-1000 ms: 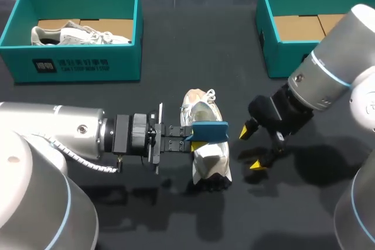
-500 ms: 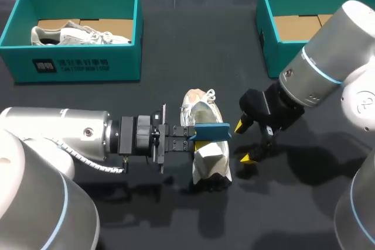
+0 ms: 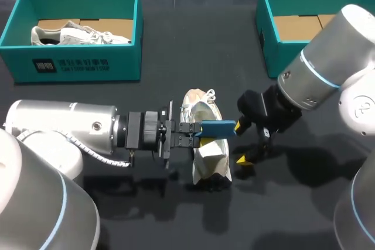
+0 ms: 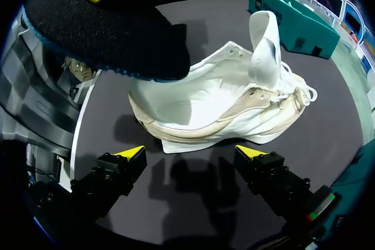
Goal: Take the shoe out of the shoebox, open the shoe tongue, remove and reinsert the insole, then place the shoe into the shoebox
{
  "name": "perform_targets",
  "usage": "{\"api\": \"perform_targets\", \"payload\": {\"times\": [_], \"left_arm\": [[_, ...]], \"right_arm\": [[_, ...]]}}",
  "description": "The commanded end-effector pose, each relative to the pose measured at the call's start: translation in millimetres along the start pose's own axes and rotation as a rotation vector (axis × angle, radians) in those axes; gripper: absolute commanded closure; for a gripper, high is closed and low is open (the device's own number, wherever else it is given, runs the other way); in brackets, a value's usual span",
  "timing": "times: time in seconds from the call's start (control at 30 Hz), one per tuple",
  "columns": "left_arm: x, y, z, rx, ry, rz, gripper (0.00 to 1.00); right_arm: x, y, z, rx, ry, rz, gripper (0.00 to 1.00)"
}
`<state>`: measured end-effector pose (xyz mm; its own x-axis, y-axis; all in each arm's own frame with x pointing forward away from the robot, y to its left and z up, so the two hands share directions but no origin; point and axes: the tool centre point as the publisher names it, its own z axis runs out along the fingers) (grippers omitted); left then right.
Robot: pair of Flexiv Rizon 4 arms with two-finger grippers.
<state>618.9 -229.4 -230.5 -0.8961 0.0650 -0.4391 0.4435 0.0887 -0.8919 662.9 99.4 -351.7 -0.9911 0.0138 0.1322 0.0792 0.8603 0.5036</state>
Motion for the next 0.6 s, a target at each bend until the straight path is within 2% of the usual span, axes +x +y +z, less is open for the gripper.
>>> {"api": "perform_targets", "payload": {"times": [0.03,0.6], "left_arm": [[3.0,2,8,0.006,-0.007,0.0,1.0],[7.0,17,17,0.016,-0.033,-0.007,1.0]], "right_arm": [[0.5,-0.7,4,-0.003,-0.003,0.0,0.0],[2.5,0.6,9,-0.007,-0.001,0.007,0.0]]}}
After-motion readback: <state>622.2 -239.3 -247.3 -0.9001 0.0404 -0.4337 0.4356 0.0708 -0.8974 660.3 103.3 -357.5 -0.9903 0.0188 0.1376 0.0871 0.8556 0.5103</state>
